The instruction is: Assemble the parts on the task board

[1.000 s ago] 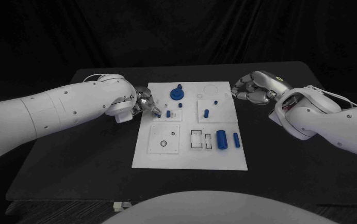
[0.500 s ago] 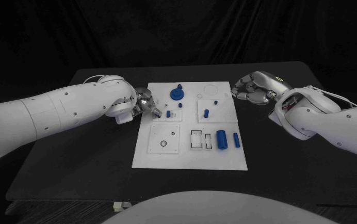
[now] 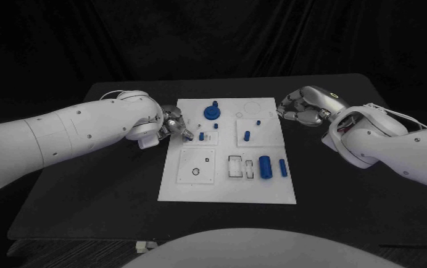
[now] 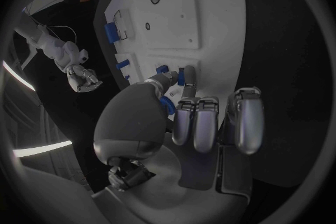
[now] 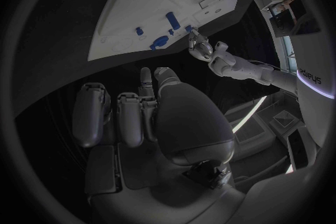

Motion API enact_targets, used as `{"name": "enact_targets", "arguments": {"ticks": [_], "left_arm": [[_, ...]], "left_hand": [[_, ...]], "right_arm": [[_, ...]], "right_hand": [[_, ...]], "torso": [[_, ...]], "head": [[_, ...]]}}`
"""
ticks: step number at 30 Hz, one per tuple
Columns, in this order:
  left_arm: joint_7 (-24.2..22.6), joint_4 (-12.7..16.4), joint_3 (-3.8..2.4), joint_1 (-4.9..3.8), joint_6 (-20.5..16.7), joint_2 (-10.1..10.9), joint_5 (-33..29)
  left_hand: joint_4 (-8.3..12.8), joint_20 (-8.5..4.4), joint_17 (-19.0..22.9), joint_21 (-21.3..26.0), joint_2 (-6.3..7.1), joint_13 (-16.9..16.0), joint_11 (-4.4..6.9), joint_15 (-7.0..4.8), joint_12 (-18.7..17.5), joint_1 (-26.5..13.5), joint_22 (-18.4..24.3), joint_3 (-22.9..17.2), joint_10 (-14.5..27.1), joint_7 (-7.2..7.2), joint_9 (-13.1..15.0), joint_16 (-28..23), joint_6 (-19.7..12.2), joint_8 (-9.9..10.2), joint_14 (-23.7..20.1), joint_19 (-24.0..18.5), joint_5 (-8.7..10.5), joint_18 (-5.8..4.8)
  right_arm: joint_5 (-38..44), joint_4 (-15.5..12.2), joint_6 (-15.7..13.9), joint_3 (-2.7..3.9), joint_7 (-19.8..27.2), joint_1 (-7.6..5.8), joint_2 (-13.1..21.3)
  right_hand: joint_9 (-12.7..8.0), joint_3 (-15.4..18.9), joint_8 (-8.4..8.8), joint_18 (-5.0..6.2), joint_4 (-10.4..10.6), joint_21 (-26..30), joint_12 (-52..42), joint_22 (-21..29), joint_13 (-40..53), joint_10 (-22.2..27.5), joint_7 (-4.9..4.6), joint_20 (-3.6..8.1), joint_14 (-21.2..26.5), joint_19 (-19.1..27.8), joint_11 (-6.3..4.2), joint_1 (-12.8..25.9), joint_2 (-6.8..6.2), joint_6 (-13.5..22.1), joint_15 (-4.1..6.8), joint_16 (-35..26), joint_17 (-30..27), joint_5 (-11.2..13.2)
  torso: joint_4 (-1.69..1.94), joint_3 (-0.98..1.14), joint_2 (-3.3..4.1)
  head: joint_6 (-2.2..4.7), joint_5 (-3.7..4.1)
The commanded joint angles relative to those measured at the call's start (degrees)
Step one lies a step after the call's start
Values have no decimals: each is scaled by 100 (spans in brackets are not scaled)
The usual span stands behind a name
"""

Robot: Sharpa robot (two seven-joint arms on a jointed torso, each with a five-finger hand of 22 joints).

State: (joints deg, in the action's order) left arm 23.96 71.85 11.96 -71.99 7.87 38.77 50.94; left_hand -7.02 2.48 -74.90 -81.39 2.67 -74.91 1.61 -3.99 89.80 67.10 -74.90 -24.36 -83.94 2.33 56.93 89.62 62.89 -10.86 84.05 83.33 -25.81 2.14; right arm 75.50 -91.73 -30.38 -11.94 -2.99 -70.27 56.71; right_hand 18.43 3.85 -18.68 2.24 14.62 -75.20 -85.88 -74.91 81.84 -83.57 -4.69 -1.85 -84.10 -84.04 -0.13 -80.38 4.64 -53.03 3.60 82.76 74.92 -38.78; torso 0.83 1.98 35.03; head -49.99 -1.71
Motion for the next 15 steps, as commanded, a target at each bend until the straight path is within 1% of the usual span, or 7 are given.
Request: {"name": "enact_targets", "arguments": {"ticks": [1, 6, 13, 14, 15], "left_arm": [[-136, 36, 19, 38, -63, 29, -5], [-452, 77, 19, 39, -321, 66, -5], [-689, 113, 18, 36, -541, 108, -5], [-706, 128, 17, 29, -557, 123, -5], [-705, 129, 17, 28, -557, 125, -5]], "left_hand": [[246, 11, -1510, 23, -51, -1509, -5, 10, 20, 58, -1174, -287, -606, -20, 13, 38, -29, 6, 595, -29, -62, 31], [244, 20, -1510, 24, -95, -1509, -19, 21, 20, 23, -1179, -374, -606, -4, 39, 38, -34, -5, 595, -26, -219, 30], [255, 25, -1510, 22, -76, -1509, -20, 25, 20, 0, -1183, -419, -606, -3, 62, 38, -31, -19, 595, -21, -335, 29], [276, 26, -1510, 20, -57, -1509, -21, 25, 20, 1, -1185, -455, -606, -2, 75, 38, -34, -24, 595, -18, -419, 28], [276, 26, -1510, 20, -57, -1509, -21, 25, 20, 1, -1185, -455, -606, -2, 75, 38, -34, -24, 595, -18, -419, 28]], "right_arm": [[5, 4, 30, 4, -90, 18, -4], [4, 8, 36, 4, -97, 20, -2], [4, 1, 33, 4, -102, 21, 14], [4, 2, 33, 4, -105, 21, 17], [4, 3, 33, 4, -105, 21, 17]], "right_hand": [[-9, -37, 39, 108, -12, 39, 13, -1068, -29, -205, 14, -46, -316, -62, 5, -63, -15, -38, 33, -39, 16, -26], [-9, -40, 41, 109, -13, 41, 17, -1068, -38, -201, 13, -46, -317, -61, 6, -64, -15, -35, 33, -38, 19, -26], [-9, -40, 41, 109, -13, 41, 17, -1068, -38, -201, 13, -46, -317, -61, 6, -64, -15, -35, 33, -38, 19, -26], [-9, -40, 41, 109, -13, 41, 17, -1068, -38, -201, 13, -46, -317, -61, 6, -64, -15, -35, 33, -38, 19, -26], [-9, -40, 41, 109, -13, 41, 17, -1068, -38, -201, 13, -46, -317, -61, 6, -64, -15, -35, 33, -38, 19, -26]], "torso": [[3, 2, -3], [4, -1, 0], [1, -3, 4], [1, -2, 4], [2, -1, 3]], "head": [[-1, -6], [-1, -9], [-1, 5], [-1, 9], [-1, 10]]}}
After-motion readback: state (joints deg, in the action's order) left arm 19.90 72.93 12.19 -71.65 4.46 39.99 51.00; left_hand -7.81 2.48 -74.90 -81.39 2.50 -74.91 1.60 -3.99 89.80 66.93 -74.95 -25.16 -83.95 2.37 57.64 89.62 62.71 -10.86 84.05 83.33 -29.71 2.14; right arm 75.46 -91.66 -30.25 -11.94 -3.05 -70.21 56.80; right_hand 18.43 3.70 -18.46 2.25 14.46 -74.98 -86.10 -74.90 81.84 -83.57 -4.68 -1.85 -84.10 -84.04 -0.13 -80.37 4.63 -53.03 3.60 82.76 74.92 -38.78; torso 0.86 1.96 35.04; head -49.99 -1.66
